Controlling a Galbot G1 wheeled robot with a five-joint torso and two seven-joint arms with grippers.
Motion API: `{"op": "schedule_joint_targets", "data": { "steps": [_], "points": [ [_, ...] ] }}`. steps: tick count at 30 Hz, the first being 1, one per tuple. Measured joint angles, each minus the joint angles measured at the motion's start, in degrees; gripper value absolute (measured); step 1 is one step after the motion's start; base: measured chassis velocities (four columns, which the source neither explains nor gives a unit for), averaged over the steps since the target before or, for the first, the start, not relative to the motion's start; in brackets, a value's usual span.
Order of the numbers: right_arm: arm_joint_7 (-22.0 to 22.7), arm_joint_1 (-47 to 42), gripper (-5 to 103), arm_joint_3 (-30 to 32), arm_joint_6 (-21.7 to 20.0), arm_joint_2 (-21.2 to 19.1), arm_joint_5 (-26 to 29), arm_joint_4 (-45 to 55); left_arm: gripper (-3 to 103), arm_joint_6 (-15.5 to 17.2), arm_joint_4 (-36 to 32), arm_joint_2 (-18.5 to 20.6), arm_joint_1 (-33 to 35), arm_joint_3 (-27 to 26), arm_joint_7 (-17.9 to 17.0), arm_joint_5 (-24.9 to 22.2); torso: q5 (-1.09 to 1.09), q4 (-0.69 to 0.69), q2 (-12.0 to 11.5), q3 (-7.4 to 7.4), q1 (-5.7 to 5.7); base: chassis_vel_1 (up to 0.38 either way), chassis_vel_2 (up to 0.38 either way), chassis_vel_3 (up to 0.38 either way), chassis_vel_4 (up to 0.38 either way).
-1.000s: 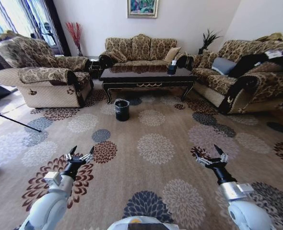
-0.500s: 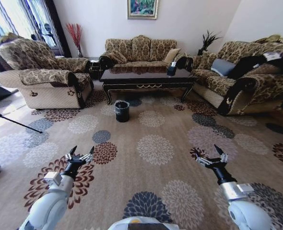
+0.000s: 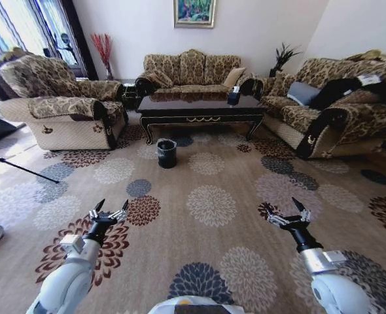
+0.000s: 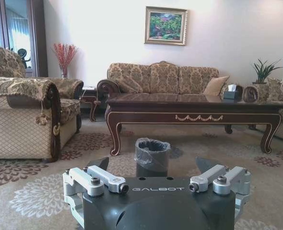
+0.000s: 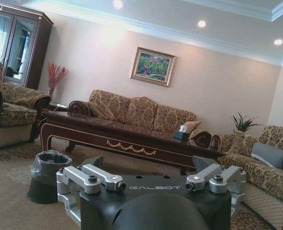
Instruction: Move to the front of the table and pick up the trash from the floor, then place it into the trash bin.
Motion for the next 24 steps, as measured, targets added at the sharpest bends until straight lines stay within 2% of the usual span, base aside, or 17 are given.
{"op": "schedule_joint_targets", "data": {
  "steps": [24],
  "points": [
    [0.0, 0.0, 100, 0.0, 0.0, 0.0, 0.0, 0.0, 100, 0.0, 0.0, 0.0, 0.0, 0.0, 0.0, 0.0, 0.0, 0.0, 5.8, 3.6, 2.22, 0.0, 0.0, 0.0, 0.0]
  ]
}}
